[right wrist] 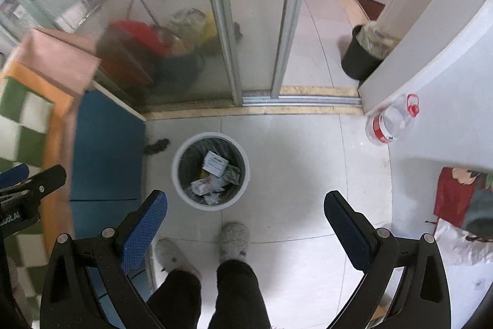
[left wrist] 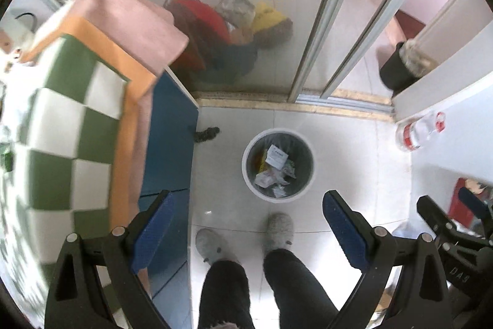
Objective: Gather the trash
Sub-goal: 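Move both tools back toward the counter, then grasp the green-white medicine box with the left tool while the right tool grasps the white wipe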
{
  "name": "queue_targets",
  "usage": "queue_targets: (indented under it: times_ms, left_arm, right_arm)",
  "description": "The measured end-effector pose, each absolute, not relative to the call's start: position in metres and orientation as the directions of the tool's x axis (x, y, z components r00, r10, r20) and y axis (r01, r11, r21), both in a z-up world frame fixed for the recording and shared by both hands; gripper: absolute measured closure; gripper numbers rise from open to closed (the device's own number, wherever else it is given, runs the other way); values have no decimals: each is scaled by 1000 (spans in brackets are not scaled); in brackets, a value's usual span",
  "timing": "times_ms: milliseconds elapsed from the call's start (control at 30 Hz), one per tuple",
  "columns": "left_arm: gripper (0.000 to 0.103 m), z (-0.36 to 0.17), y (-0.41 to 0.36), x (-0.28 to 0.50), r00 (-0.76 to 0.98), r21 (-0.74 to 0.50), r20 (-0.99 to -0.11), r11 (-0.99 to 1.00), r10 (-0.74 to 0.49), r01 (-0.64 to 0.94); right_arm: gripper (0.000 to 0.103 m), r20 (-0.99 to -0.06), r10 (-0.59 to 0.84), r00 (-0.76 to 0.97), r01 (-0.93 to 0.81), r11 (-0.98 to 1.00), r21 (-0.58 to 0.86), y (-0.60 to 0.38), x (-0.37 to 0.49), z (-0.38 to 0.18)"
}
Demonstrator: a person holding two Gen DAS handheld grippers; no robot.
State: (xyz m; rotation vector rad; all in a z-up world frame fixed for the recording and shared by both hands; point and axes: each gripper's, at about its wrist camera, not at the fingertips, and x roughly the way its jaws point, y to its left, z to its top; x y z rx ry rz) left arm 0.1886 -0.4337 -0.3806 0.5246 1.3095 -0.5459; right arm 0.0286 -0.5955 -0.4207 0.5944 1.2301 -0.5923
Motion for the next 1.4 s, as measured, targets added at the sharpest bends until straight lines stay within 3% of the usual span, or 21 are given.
queue_targets:
  times_ms: [167, 367, 533, 733, 867, 1100, 1267, 1400]
  left_arm:
    - [6, -323, -425, 174, 185, 13, -974, 782, -132, 623]
    - [6, -274, -404, 179, 235, -25, -952, 814, -197, 581]
    - [6, -238, -365, 213, 319, -39, -922, 872, -220, 488]
    - [0, -210, -256, 290, 435, -69, -880, 958, -190, 279]
    - [0, -219, -171, 335, 446, -47, -891, 995, -83, 90]
    - [0, -278, -44, 414, 305, 13, -950, 987, 63, -160]
    - [0, -309, -24, 458, 219, -17, -975, 976, 31, -217]
    - [1, -330, -20, 488, 143, -106, -987, 953, -67, -285]
  right_arm:
    - [0, -955, -99, 278, 688, 715, 126, -591, 13, -349]
    - [0, -941, -74, 330, 662, 729, 175, -582, 22, -305]
    - [0, -912, -31, 408, 592, 770, 238, -567, 67, -268]
    - [0, -885, 35, 464, 439, 859, 264, -504, 160, -235]
    - [0, -884, 99, 456, 334, 902, 273, -440, 231, -234]
    - [0, -915, 180, 360, 215, 939, 269, -329, 375, -274]
    - [0, -940, 192, 281, 201, 946, 253, -273, 461, -328]
    - [0, -957, 172, 232, 177, 960, 216, -241, 501, -361]
